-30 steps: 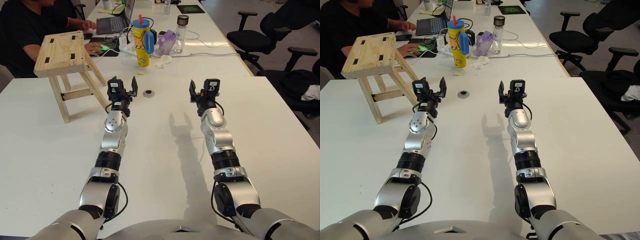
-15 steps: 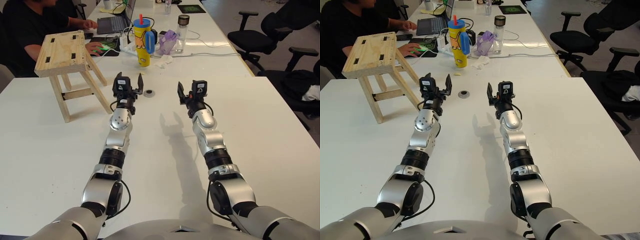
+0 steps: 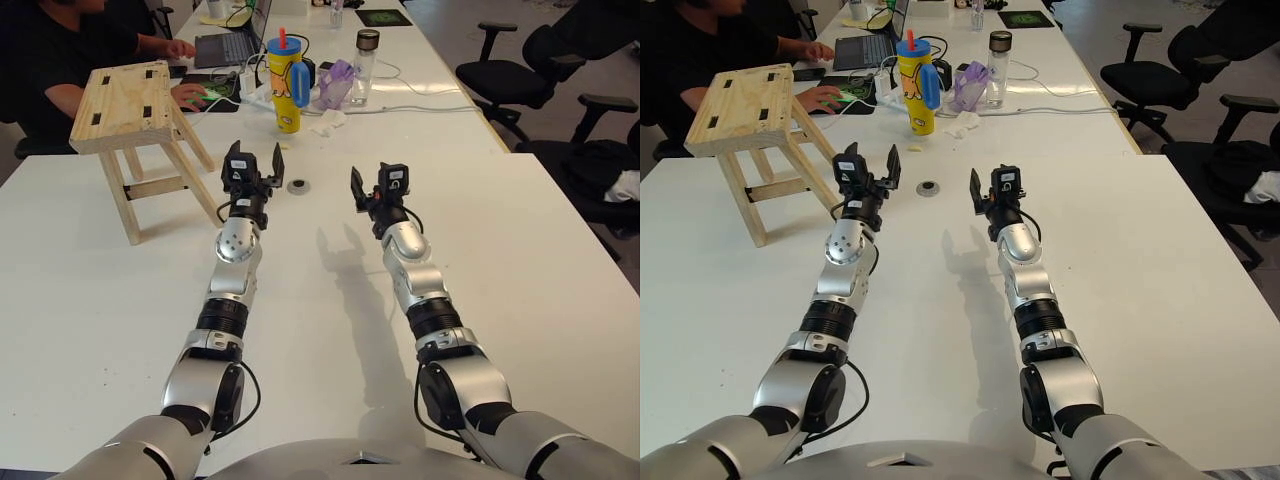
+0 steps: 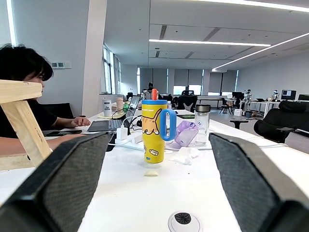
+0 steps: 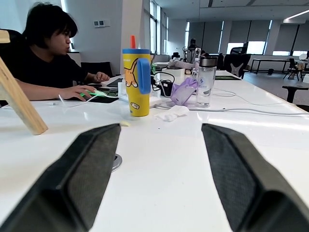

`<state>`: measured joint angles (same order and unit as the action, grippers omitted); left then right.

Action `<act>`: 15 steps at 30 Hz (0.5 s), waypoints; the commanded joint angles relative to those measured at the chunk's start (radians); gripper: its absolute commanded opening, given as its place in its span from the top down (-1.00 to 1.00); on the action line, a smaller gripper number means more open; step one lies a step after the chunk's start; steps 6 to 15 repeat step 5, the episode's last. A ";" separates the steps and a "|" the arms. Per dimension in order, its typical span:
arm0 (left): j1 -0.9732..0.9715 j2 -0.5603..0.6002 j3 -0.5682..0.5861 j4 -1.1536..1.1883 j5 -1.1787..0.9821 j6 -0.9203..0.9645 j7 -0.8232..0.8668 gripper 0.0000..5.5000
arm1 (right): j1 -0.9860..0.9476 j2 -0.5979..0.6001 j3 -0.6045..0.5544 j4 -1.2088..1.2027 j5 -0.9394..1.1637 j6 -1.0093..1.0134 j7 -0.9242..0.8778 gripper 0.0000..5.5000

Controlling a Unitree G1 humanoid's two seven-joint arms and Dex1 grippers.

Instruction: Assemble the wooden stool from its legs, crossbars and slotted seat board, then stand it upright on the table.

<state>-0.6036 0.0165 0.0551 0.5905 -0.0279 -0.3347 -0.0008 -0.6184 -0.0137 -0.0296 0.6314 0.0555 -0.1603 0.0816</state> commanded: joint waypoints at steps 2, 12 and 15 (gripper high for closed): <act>-0.030 0.007 0.004 0.050 0.010 -0.018 0.004 -0.38 | -0.050 0.000 -0.006 0.042 -0.013 -0.039 -0.015 -0.14; -0.047 0.007 0.007 0.079 0.011 -0.030 0.008 -0.38 | -0.066 -0.002 -0.011 0.066 -0.015 -0.057 -0.018 -0.14; -0.047 0.007 0.007 0.079 0.011 -0.030 0.008 -0.38 | -0.066 -0.002 -0.011 0.066 -0.015 -0.057 -0.018 -0.14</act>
